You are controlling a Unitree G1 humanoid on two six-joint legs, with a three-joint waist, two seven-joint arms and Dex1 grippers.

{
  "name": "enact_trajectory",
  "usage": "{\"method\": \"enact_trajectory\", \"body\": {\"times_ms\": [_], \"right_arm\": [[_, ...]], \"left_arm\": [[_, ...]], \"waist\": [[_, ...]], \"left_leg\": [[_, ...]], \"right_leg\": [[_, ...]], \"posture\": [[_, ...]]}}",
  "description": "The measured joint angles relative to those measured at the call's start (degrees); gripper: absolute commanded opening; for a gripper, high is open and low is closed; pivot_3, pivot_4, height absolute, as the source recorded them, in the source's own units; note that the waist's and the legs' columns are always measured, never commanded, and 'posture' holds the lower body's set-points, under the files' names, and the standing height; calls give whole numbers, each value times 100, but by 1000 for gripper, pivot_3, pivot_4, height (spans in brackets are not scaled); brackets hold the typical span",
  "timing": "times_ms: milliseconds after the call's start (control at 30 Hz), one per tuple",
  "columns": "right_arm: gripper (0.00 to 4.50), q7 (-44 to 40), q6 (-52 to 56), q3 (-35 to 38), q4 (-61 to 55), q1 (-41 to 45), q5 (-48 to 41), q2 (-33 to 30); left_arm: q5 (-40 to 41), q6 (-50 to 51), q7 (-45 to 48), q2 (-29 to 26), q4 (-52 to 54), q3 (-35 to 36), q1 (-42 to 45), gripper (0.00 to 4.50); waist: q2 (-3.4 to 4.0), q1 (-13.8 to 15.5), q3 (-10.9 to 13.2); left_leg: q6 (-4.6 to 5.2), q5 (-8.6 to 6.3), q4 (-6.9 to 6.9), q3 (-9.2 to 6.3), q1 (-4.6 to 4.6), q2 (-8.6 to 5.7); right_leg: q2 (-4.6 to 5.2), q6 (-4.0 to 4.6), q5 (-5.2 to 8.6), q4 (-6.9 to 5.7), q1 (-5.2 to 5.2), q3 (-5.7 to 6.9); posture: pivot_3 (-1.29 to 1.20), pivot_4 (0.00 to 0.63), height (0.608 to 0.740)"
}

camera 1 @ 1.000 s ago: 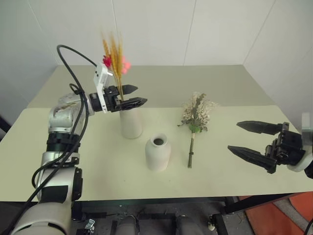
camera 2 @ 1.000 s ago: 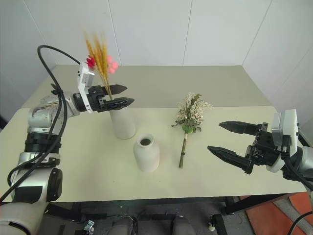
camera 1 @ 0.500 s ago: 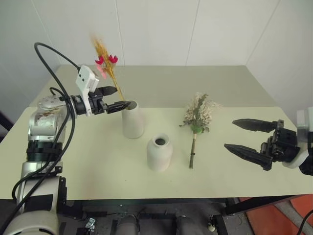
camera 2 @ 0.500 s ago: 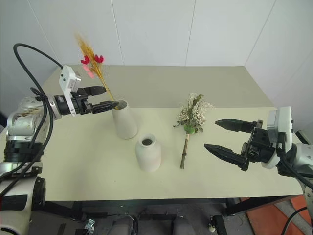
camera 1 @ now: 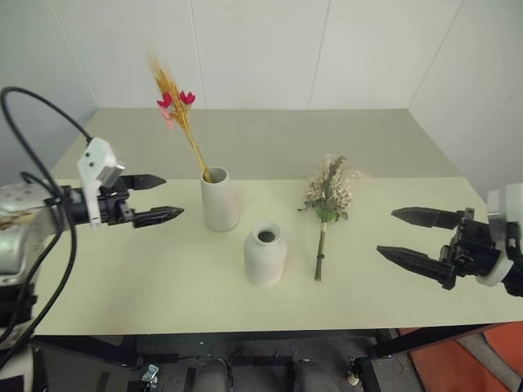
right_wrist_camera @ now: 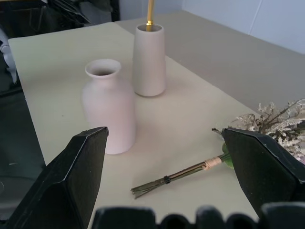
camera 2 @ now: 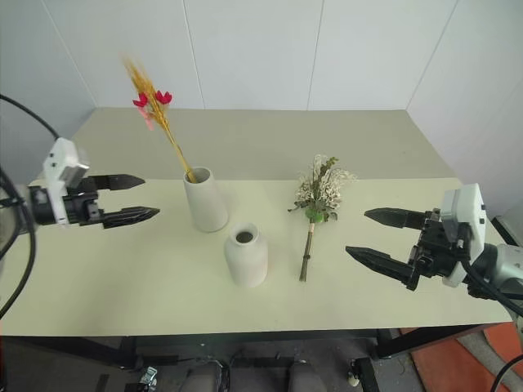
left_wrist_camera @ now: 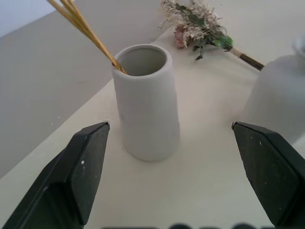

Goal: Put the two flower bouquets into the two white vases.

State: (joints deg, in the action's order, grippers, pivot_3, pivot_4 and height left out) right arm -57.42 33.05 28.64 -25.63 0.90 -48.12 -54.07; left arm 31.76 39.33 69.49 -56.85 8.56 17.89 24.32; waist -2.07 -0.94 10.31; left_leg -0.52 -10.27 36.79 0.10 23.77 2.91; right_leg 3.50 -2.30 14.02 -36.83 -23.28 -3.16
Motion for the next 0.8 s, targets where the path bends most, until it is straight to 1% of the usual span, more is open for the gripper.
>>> {"method": "enact_trajectory", "body": {"times_ms": [67, 167, 233, 267, 367, 433, 467, 500, 567, 667, 800], "right_arm": [[4500, 233, 194, -246, 54, 193, 96, -78], [4500, 652, 748, -669, 102, 588, 126, -183], [4500, 1061, 1635, -1168, 195, 1221, -16, -387], [4500, 1166, 1822, -1247, 210, 1365, -53, -406], [4500, 1662, 2925, -1882, 570, 2373, -137, -337], [4500, 1936, 3796, -2443, 906, 3171, -104, -183], [4500, 2028, 4127, -2645, 1042, 3436, -86, -78], [4500, 2129, 4476, -2864, 1259, 3720, -32, 92], [4500, 2274, 4850, -3162, 1604, 4018, 102, 354], [4500, 2454, 5177, -3579, 2271, 4522, 449, 751], [4500, 2727, 5226, -3936, 3346, 5185, 1092, 1489]], "left_arm": [[370, 42, 226, -21, 378, 269, -260, 4484], [713, 46, 413, -60, 673, 386, -362, 4484], [893, 33, 531, -138, 726, 379, -333, 4484], [917, 24, 551, -139, 749, 368, -284, 4484], [1024, -62, 690, -219, 741, 316, -81, 4484], [1068, -105, 791, -280, 734, 245, 7, 4484], [1096, -147, 817, -288, 742, 212, 25, 4484], [1111, -166, 838, -290, 731, 174, 28, 4484], [1111, -176, 865, -291, 723, 97, 27, 4484], [1117, -189, 878, -295, 694, 78, 33, 4484], [1139, -194, 895, -294, 693, 65, 30, 4484]], "waist": [[0, 6, 0], [1, 23, 0], [1, 12, 0], [1, 10, 0], [-1, -9, 1], [0, -37, 1], [0, -35, 1], [-1, -35, 0], [-1, -30, 0], [-1, -29, 0], [-1, -38, 0]], "left_leg": [[0, 0, 0, 2, -1, 1], [0, 0, 0, 4, -2, 1], [0, 0, 0, 8, 0, 2], [0, 0, -2, 9, 2, 2], [1, 0, -7, 11, 12, 2], [1, 0, -9, 16, 23, 2], [2, 1, -8, 16, 40, 2], [3, 1, -7, 17, 60, 1], [3, 1, -6, 17, 72, 1], [3, 2, -5, 17, 88, 0], [3, 2, -3, 17, 88, 0]], "right_leg": [[1, 20, 10, 0, 0, 0], [1, 30, 14, -1, -1, 0], [1, 35, 12, 0, -7, -4], [0, 36, 11, 1, -9, -5], [-3, 37, 10, 0, -25, -9], [-4, 22, -3, -5, -43, -16], [-6, 22, -13, -10, -65, -17], [-8, 42, -31, -17, -87, -18], [-9, 45, -34, -18, -98, -19], [-10, 45, -35, -17, -110, -18], [-11, 44, -35, -18, -111, -17]], "posture": [[0, 150, 740], [0, 150, 740], [0, 150, 740], [0, 150, 740], [0, 150, 740], [0, 150, 740], [0, 150, 740], [0, 150, 740], [0, 150, 740], [0, 150, 740], [0, 150, 740]]}}
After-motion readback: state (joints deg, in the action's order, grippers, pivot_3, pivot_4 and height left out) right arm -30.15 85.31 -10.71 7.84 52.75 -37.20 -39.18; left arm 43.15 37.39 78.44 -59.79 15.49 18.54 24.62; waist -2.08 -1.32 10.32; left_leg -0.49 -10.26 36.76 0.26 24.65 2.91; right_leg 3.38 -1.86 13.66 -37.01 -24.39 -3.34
